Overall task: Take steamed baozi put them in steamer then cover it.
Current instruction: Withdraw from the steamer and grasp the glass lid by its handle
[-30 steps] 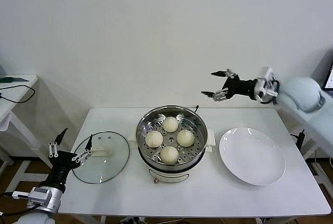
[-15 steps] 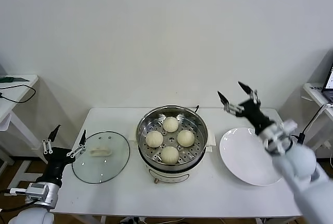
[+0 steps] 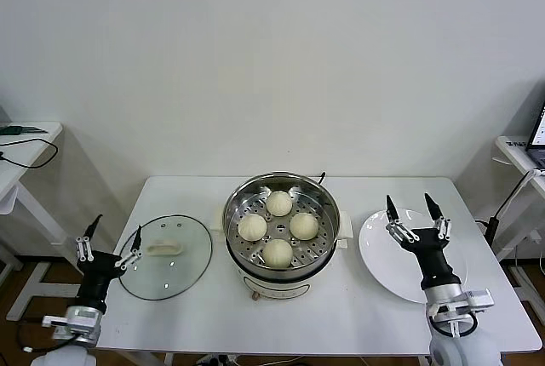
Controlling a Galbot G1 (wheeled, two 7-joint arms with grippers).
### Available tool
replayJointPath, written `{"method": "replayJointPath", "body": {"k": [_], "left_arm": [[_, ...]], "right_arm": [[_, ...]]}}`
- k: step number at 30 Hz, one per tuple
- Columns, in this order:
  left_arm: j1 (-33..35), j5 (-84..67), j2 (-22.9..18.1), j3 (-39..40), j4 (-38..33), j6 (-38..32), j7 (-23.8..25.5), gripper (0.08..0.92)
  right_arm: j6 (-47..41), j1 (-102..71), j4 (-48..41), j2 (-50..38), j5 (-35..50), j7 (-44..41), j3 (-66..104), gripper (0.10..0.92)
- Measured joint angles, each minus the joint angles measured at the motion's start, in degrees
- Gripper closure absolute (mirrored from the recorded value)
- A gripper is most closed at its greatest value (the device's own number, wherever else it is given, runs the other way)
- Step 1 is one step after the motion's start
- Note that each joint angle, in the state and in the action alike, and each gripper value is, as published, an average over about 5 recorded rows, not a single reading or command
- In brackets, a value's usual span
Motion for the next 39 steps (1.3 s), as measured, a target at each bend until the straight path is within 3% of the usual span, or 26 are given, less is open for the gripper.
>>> {"method": "replayJointPath", "body": {"k": [9,18,39], "left_arm": [[1.4,25.0,0.8,2.4,6.0,-9.8,-8.0,0.177],[-0.3,45.9,1.2,3.9,12.3,-12.9,-14.8,0.177],[-8.9,59.6,1.7,6.5,24.3,-10.0,-18.8,0.177]], "right_arm": [[2.1,-1.9,0.0,3.6,-1.2,1.0,1.2,0.203],[3.1,-2.8,-0.3,5.6,-2.1,1.6,1.5,0.203],[4.3,-3.0,-1.9,7.4,-3.7,1.8,0.9,0.203]]}}
